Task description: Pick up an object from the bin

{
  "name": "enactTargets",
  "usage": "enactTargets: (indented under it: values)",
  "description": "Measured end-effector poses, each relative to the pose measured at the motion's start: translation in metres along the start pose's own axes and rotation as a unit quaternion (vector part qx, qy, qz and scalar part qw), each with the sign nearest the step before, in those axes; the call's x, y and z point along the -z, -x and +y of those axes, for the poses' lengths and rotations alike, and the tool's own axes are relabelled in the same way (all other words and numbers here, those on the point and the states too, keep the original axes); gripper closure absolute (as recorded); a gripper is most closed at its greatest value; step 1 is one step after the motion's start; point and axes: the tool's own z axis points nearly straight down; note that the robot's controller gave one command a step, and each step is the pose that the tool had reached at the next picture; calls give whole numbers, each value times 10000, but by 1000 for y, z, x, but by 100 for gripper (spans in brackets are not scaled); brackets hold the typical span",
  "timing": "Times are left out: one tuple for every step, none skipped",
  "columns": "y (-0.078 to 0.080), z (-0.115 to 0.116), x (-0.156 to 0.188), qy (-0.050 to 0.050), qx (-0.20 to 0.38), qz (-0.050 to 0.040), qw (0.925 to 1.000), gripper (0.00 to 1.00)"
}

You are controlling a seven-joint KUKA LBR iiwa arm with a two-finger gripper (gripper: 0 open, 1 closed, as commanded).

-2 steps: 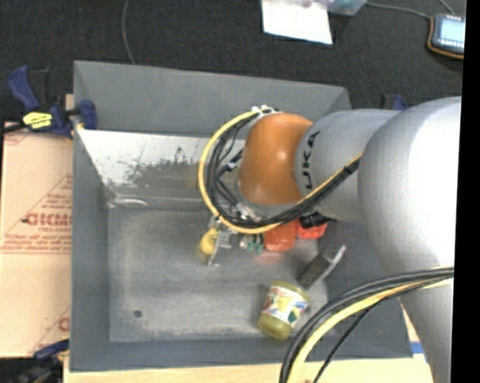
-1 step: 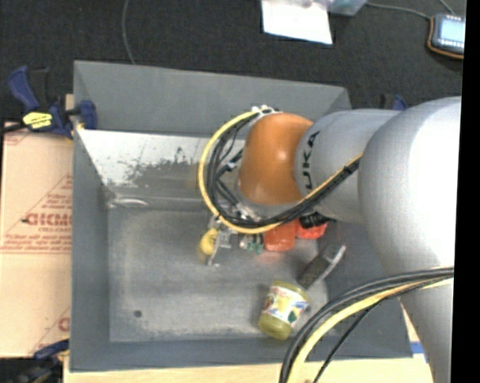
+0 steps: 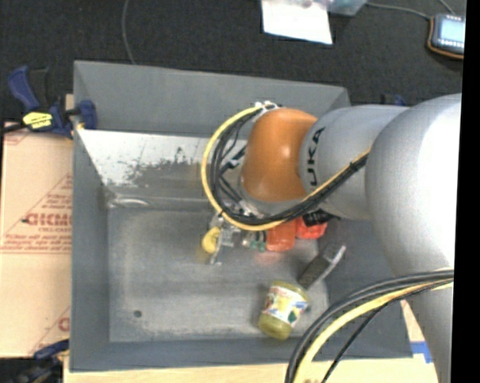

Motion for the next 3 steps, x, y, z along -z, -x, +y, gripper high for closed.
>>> enactTargets:
  values:
    - [2, 0, 20, 9, 1, -38, 10000, 100]
    - [1, 0, 41, 7, 1, -19, 10000, 100]
    - [2, 0, 73, 10, 2, -31, 10000, 100]
